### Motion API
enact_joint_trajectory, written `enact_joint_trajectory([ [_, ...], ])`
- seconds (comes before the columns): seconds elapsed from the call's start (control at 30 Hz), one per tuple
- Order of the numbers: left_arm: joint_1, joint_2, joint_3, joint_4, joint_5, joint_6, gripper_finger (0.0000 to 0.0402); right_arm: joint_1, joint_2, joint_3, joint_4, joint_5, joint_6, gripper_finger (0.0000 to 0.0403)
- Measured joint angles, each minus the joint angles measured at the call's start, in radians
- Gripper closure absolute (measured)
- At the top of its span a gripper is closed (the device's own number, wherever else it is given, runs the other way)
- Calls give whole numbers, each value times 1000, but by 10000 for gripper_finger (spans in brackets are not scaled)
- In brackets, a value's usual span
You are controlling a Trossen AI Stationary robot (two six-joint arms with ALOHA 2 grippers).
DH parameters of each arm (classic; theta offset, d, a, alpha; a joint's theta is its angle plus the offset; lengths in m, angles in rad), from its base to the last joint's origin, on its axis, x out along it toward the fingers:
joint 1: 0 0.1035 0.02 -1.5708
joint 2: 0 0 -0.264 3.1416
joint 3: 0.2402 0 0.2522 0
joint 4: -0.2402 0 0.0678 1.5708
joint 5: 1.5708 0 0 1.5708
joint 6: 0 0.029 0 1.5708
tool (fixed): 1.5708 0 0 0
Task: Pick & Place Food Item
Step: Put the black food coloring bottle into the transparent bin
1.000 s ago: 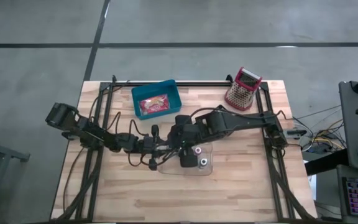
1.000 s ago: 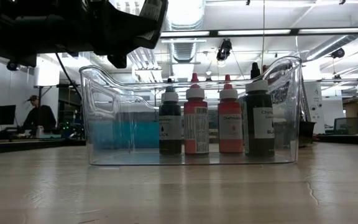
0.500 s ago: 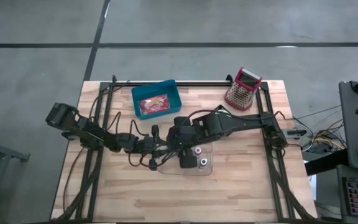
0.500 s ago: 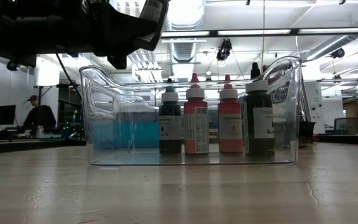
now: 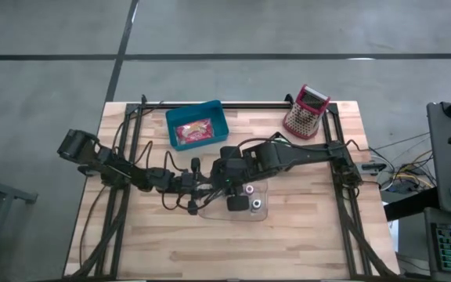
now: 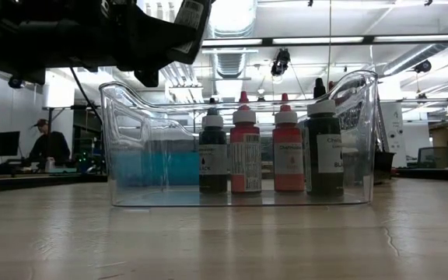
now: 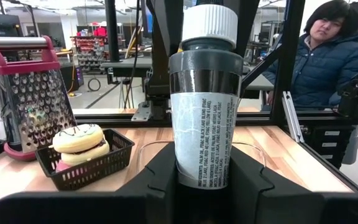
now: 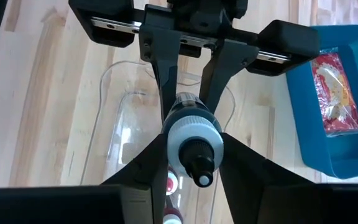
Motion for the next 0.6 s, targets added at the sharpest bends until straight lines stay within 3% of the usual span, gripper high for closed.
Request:
enact_joint_trajectory([
  [0.6, 0, 0, 0, 1, 0, -3, 310, 0, 0, 0, -2, -2, -8, 294],
])
